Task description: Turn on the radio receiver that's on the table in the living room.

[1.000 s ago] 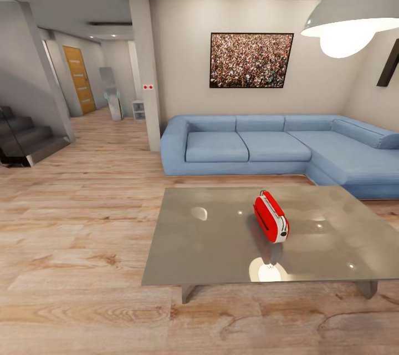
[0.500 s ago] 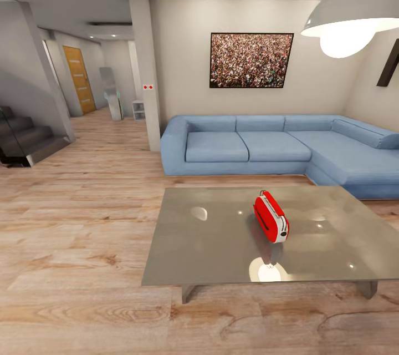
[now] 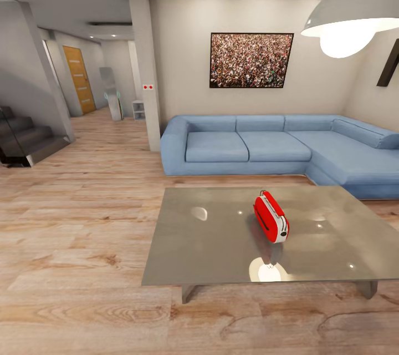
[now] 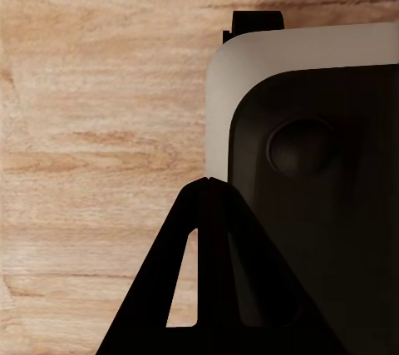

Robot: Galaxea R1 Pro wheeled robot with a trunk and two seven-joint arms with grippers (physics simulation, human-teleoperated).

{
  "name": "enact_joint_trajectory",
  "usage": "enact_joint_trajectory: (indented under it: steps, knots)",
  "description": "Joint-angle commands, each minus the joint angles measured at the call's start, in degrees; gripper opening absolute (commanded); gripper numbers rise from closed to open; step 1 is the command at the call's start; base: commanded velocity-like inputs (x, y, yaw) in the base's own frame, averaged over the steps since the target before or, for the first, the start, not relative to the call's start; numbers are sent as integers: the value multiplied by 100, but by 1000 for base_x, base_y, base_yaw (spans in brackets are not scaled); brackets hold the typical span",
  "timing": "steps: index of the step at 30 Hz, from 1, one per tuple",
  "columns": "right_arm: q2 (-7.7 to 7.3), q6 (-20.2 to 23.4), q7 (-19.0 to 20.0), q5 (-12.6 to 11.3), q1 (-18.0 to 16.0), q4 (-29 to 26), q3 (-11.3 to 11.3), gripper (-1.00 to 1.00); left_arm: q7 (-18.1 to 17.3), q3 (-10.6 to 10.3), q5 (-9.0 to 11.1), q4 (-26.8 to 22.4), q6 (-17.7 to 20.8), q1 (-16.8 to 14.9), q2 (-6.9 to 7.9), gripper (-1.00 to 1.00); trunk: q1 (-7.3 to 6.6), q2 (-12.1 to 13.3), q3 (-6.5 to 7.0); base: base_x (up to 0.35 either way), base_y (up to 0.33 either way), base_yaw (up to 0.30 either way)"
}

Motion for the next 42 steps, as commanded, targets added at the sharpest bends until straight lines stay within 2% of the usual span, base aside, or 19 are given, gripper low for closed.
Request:
enact_joint_trajectory:
  steps: [1,42]
  knots:
    - [0,0,1,0,0,0,0,100,0,0,0,0,0,0,0,-100,0,0,0,0,0,0]
    - [0,0,0,0,0,0,0,100,0,0,0,0,0,0,0,-100,0,0,0,0,0,0]
